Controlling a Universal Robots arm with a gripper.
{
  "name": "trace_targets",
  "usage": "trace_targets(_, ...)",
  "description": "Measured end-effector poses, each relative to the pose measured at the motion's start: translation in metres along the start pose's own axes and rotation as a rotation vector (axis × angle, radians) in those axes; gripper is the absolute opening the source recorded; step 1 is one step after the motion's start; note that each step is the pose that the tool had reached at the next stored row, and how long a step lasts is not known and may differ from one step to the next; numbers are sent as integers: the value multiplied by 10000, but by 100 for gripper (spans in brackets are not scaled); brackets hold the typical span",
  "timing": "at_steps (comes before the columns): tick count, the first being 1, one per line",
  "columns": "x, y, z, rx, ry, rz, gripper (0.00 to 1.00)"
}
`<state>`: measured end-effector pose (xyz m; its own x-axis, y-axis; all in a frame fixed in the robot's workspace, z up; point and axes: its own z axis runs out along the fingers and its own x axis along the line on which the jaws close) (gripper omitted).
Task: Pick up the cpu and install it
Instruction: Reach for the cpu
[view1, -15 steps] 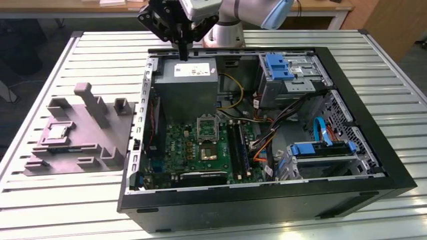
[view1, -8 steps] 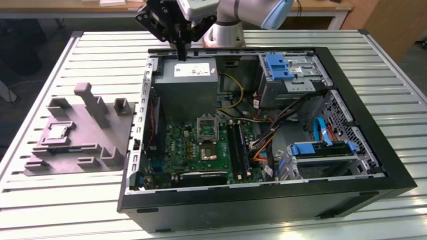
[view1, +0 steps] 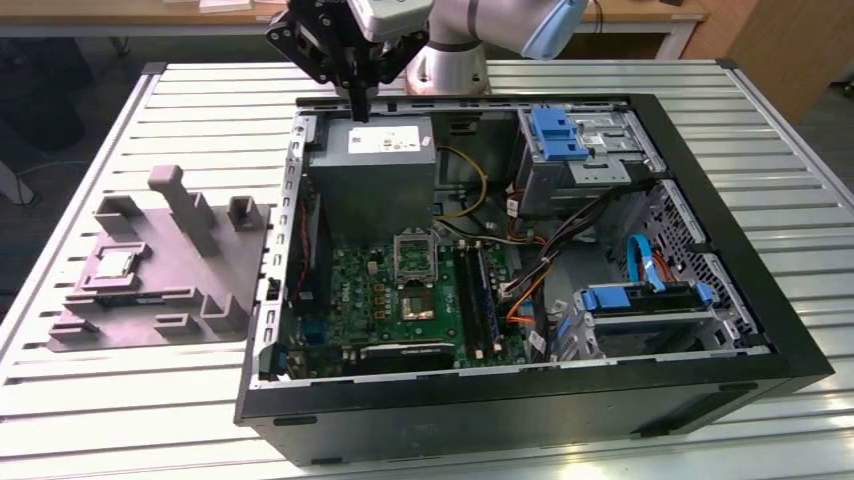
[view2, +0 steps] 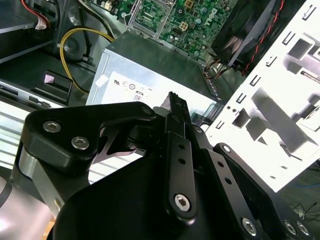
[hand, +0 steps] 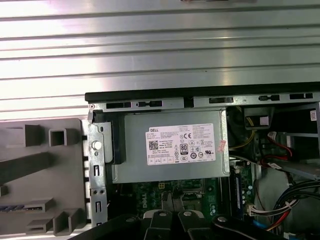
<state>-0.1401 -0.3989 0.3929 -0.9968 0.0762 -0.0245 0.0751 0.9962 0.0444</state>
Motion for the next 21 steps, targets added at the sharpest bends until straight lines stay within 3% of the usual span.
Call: trace_targets(21,52,-4,-1,0,0,0,11)
